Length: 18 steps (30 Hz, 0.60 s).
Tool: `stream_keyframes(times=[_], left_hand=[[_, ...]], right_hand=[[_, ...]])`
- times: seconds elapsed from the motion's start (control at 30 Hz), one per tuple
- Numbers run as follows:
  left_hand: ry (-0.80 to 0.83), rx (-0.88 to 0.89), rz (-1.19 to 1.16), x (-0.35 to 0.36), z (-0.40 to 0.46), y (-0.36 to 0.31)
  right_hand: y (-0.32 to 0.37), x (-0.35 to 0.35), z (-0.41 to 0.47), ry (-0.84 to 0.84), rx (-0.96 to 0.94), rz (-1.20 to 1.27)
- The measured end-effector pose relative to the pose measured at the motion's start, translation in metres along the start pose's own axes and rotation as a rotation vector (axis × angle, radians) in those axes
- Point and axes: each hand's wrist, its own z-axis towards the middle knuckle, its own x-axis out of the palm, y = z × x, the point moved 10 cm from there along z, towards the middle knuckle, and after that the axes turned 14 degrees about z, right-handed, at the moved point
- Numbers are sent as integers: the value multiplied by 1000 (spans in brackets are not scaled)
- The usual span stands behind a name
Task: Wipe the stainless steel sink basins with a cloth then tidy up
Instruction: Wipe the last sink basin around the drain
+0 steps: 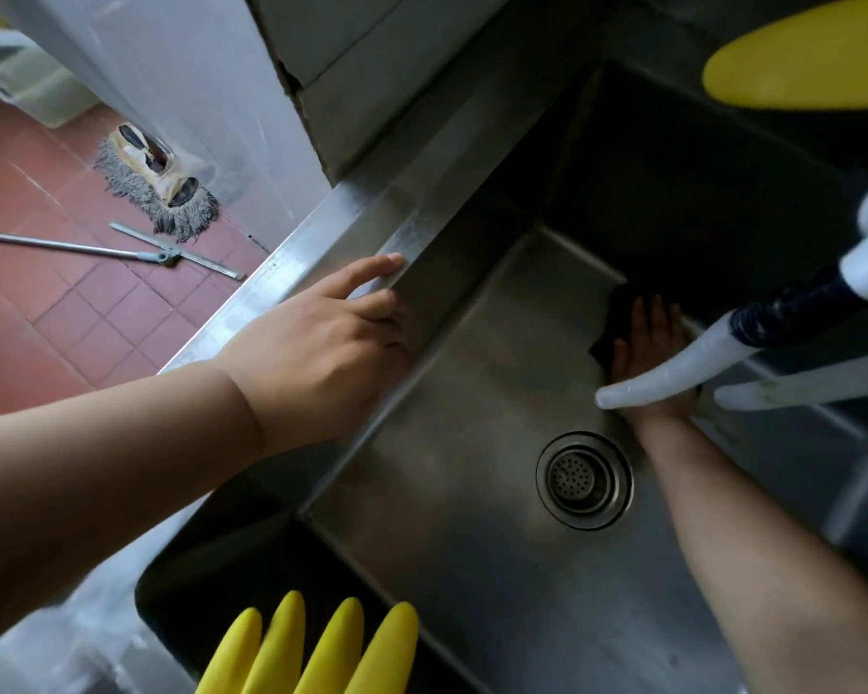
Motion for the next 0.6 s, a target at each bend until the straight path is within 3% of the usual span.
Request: stream_keyframes(times=[0.07,0.2,0.33,0.43,0.6], left_hand=[[4,-1,22,-1,0,0],[-5,0,45,-3,1,-2],[7,5,48,-4,1,-1],[-22,6,41,-4,0,-2],[-44,14,34,-4,-1,-3]], right_hand=[[-45,-25,-26,-59,170,-62],[-88,-61,-91,-216,310,-205],[-92,-50,-107,-206,466,-213],[-55,-21,-96,-142,378,-224],[21,54,-91,114,46,-308]])
